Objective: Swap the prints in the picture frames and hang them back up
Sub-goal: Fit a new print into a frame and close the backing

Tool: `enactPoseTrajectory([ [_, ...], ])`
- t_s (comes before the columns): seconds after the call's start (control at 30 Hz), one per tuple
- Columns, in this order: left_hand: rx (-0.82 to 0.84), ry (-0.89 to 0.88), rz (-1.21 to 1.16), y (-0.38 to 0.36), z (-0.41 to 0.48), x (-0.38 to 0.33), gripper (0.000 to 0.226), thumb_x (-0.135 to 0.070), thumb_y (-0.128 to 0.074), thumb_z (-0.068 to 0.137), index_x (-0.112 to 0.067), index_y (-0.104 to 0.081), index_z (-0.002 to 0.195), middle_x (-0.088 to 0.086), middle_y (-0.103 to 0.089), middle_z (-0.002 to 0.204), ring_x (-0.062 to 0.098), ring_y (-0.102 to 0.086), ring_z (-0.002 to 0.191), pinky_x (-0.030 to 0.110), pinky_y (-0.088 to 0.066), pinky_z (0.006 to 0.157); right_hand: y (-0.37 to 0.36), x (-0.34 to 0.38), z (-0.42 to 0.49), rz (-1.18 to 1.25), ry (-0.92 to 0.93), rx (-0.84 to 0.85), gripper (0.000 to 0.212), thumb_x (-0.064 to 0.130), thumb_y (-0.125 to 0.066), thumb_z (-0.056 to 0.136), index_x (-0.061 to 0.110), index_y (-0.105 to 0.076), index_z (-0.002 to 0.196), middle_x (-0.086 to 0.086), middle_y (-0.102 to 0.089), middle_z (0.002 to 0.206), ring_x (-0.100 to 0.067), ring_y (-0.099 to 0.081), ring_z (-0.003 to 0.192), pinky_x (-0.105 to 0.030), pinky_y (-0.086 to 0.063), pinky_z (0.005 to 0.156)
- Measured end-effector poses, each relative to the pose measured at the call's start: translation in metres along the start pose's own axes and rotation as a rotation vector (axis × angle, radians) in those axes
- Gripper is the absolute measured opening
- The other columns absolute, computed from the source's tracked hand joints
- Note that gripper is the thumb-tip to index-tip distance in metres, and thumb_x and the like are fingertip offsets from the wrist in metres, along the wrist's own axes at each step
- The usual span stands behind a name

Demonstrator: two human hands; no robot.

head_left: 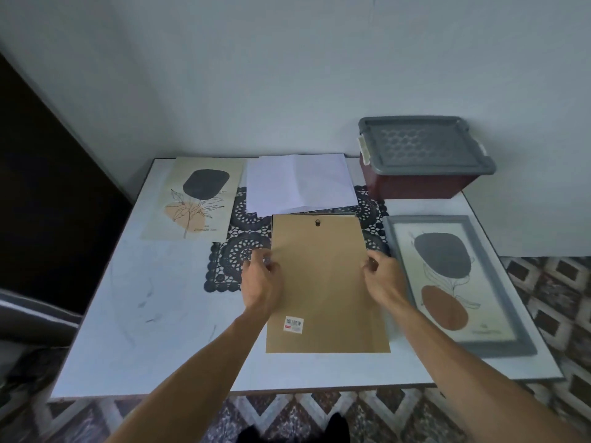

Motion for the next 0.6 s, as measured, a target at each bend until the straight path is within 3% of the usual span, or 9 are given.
enactPoseTrajectory([
  [0.23,0.012,0.043,0.024,-0.019,-0.001,0.003,0.030,-0.017,-0.048,0.093,-0.025,-0.055,0.121,0.010,-0.063,0.109,0.027,-0.058,0.094,0.040,-0.049,0.083,0.007,-0.007,0.015,-0.014,0.031,0.025,0.037,0.016,-0.052,0.100,0.011,-0.058,0.136,-0.013,-0.067,0.118,-0.026,-0.064,0.099,-0.018,-0.038,0.073],
  [0.43,0.001,0.018,0.166,-0.019,0.008,0.006,0.027,-0.017,-0.047,0.095,-0.023,-0.055,0.119,0.009,-0.062,0.111,0.024,-0.053,0.087,0.034,-0.040,0.075,0.002,-0.004,0.015,-0.082,0.078,0.013,0.033,0.017,-0.052,0.098,0.014,-0.063,0.129,-0.011,-0.070,0.107,-0.026,-0.067,0.088,-0.032,-0.055,0.078],
  [0.5,-0.012,0.020,0.195,-0.016,0.011,0.006,0.027,-0.016,-0.046,0.095,-0.023,-0.056,0.118,0.010,-0.062,0.111,0.024,-0.052,0.085,0.033,-0.038,0.073,0.000,-0.003,0.014,-0.081,0.076,0.007,0.033,0.018,-0.054,0.098,0.014,-0.063,0.129,-0.008,-0.070,0.108,-0.024,-0.067,0.088,-0.031,-0.055,0.079],
  [0.6,0.006,0.007,0.233,-0.014,0.016,0.006,0.026,-0.016,-0.045,0.095,-0.023,-0.054,0.118,0.011,-0.062,0.110,0.026,-0.053,0.085,0.035,-0.039,0.075,-0.002,0.000,0.014,-0.109,0.085,-0.028,0.024,0.019,-0.056,0.096,0.010,-0.068,0.114,-0.008,-0.072,0.094,-0.023,-0.067,0.076,-0.036,-0.058,0.073],
])
Point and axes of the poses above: each hand's wrist, its own z-axis towards the middle knuckle, its own y-axis out of the back of the hand, x = y × z, the point moved 8 cm from there along z, towards the middle knuckle
